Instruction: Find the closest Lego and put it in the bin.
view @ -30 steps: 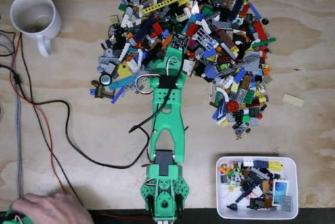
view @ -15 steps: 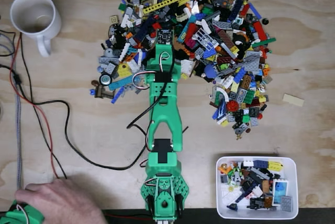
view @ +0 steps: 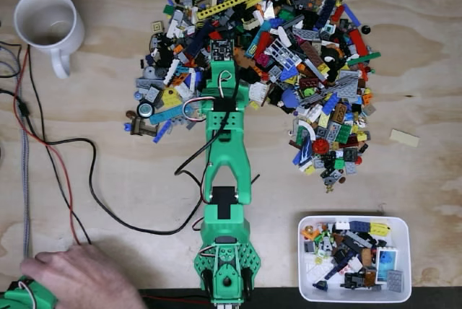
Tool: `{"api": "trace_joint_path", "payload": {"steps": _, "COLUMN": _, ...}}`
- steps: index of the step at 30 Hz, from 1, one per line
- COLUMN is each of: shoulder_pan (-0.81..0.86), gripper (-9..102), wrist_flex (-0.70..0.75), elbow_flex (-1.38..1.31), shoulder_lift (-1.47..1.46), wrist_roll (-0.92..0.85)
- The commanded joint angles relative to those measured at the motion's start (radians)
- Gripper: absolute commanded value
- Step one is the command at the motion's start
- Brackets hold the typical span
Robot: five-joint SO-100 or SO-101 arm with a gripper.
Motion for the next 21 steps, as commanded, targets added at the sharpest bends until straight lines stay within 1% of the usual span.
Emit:
{"api": "trace_joint_path", "payload": {"steps": 1, "shoulder_pan": -0.018, "gripper": 0, "wrist_flex": 0.005, "elbow_flex": -0.060, "shoulder_lift": 0.046, "wrist_roll": 0.018}}
{"api": "trace_joint_path", "payload": {"steps": 4, "shoulder_pan": -0.020, "gripper": 0, "wrist_flex": 0.029, "elbow_flex": -0.083, "shoulder_lift": 0.083, "wrist_roll": 0.038}}
{"api": "trace_joint_path", "payload": {"steps": 11, "shoulder_pan": 0.008, "gripper": 0, "wrist_flex": 0.156, "elbow_flex": -0.127, "shoulder_lift": 0.258, "wrist_roll": 0.081}}
{"api": "trace_joint_path", "payload": {"steps": 16, "shoulder_pan": 0.081, "gripper": 0, "wrist_flex": 0.298, "elbow_flex": -0.198, "shoulder_lift": 0.397, "wrist_roll": 0.129}}
{"api": "trace_joint_path", "payload": {"steps": 21, "shoulder_pan": 0.224, "gripper": 0, "wrist_flex": 0.437, "elbow_flex": -0.244, "shoulder_lift": 0.502, "wrist_roll": 0.202}}
